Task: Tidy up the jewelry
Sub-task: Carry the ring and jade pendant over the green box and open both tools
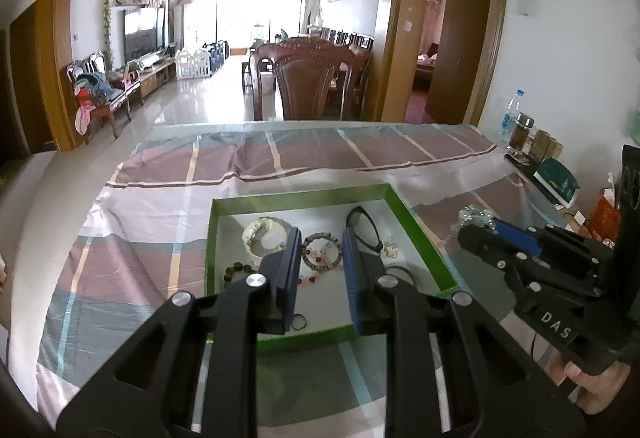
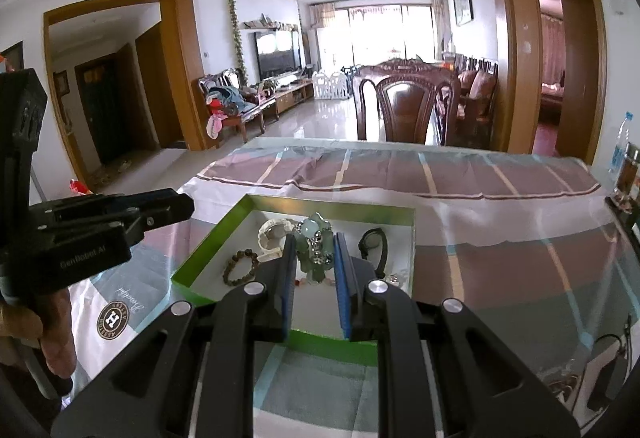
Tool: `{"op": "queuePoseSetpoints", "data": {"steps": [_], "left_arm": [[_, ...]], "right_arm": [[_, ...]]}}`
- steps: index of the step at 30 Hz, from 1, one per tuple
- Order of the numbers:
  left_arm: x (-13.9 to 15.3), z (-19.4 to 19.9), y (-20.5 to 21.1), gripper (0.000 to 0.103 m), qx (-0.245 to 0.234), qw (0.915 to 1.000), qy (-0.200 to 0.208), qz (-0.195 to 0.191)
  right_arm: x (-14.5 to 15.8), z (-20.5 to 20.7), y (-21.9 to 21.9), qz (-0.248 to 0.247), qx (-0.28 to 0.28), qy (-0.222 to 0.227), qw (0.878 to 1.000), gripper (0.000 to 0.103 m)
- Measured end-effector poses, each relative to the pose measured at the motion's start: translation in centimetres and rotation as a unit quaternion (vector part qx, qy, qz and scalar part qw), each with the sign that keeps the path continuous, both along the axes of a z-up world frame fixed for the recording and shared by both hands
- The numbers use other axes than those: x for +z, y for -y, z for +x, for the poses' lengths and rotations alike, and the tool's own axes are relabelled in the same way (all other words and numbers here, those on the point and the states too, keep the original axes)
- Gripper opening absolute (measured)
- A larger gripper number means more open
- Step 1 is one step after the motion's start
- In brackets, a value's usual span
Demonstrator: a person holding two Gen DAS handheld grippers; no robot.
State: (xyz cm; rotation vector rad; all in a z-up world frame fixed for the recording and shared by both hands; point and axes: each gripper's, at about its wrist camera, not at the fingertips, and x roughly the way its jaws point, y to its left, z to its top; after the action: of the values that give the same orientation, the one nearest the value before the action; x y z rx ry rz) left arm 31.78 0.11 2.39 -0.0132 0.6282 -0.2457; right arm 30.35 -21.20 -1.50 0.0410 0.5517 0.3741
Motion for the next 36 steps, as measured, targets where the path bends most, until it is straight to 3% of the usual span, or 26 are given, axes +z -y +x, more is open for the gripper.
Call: {"op": "queuePoseSetpoints", "data": {"steps": [20,32,33,35,36], "left_arm": [[-8.1,10.8,0.7,0.021,0.027,0.9937,-0.108,0.010],[-12.4,12.6,0.4,0.022,0.042,0.9878,-0.147,0.027],[-12.5,12.5,0.4,0.025,0.042,0.9877,-0.147,0.032],[-12.5,12.3,0.4,0.051,0.044,0.9871,-0.149,0.037],[-12.2,11.9,0.4,0.070,0.050,0.9878,-0.143,0.037]], "right_arm": [[-6.1,8.4,-2.8,-0.018,0.012,-0.088,0.996,0.018],[-9.7,10.3,-3.0,-0.025,0.005,-0.127,0.992,0.019],[-9.7,10.2,-2.9,-0.025,0.003,-0.126,0.992,0.022],[-9.3,9.9,-2.7,-0.022,-0.004,-0.124,0.992,0.039],[-9.0,9.7,-2.4,-0.019,-0.012,-0.118,0.993,0.050]]}}
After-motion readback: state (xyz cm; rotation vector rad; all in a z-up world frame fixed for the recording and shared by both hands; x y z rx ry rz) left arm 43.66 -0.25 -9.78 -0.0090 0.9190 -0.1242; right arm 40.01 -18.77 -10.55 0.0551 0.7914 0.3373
